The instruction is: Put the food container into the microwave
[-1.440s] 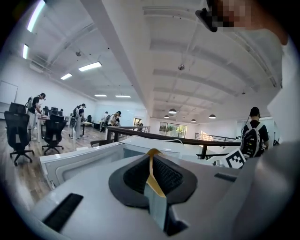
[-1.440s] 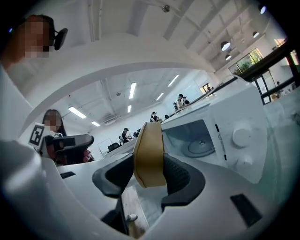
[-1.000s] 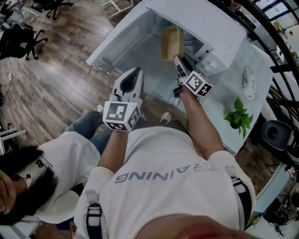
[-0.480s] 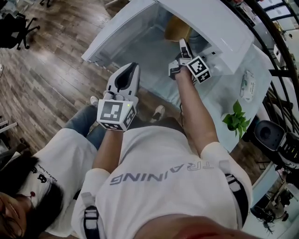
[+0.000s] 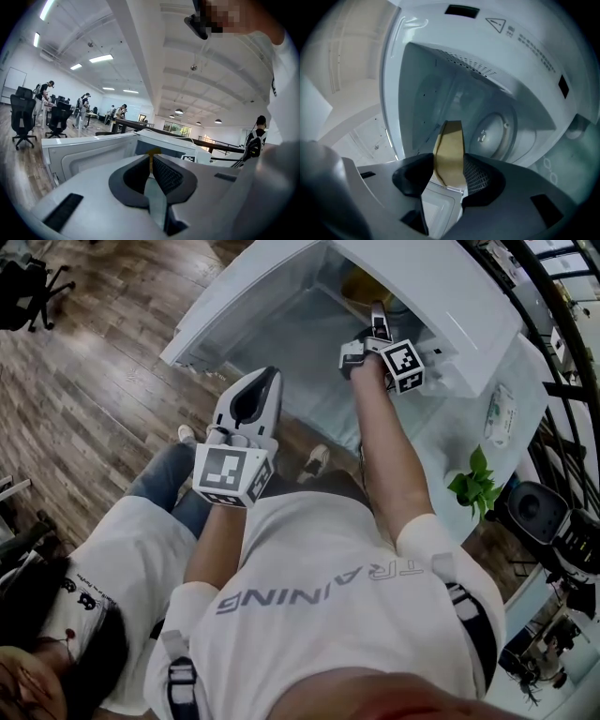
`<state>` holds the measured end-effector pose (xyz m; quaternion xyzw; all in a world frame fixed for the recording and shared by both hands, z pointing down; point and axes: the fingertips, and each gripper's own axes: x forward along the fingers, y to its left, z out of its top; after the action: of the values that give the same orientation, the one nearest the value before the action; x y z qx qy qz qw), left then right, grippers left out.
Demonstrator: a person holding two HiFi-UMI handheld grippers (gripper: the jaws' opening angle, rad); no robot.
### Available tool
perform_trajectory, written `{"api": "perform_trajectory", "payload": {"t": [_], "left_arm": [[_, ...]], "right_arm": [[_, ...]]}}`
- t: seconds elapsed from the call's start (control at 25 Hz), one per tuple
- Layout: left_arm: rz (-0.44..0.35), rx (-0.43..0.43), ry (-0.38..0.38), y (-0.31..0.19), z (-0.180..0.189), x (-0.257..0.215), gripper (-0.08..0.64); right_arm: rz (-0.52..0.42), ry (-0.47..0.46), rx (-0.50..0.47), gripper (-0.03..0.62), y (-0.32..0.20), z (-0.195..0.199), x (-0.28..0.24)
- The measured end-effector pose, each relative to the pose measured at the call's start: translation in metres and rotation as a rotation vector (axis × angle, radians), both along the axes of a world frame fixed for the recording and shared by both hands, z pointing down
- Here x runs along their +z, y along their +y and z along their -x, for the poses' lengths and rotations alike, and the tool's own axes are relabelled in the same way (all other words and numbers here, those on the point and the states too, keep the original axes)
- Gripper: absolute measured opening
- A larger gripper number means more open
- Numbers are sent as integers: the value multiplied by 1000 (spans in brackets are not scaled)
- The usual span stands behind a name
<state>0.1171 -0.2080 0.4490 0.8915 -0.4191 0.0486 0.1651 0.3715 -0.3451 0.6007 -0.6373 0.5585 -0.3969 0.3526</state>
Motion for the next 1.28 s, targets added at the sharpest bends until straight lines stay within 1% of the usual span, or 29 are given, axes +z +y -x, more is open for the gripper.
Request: {"api": "perform_trajectory", "payload": {"t": [0.2,0.44,0.68,0.8,0.92,1.0,1.08,1.2,1.28], "left_arm": [[17,3,3,-6,0,8,49],[24,0,-1,-8,1,12,48],[28,5,-4,-10,3,10,49],[28,5,-4,-10,3,11,49],[28,5,-1,-10,3,10,48],[25,3,1,-9,4,9,49],[21,3,5,-9,4,6,48],[16,4,11,-7,4,3,48],[18,4,14,-5,5,2,49]], "right_arm": [[-16,-31,55,212,-15,-15,5],[-13,-57,90,212,-20,-24,13],[7,-26,96,210,-20,-21,15],[10,5,85,247,-22,-20,12],[39,60,65,306,-20,-16,11],[75,128,34,322,-19,-11,12],[122,222,-14,332,-17,-5,13],[229,398,-105,339,-15,3,19],[290,483,-146,351,-14,6,24]]}}
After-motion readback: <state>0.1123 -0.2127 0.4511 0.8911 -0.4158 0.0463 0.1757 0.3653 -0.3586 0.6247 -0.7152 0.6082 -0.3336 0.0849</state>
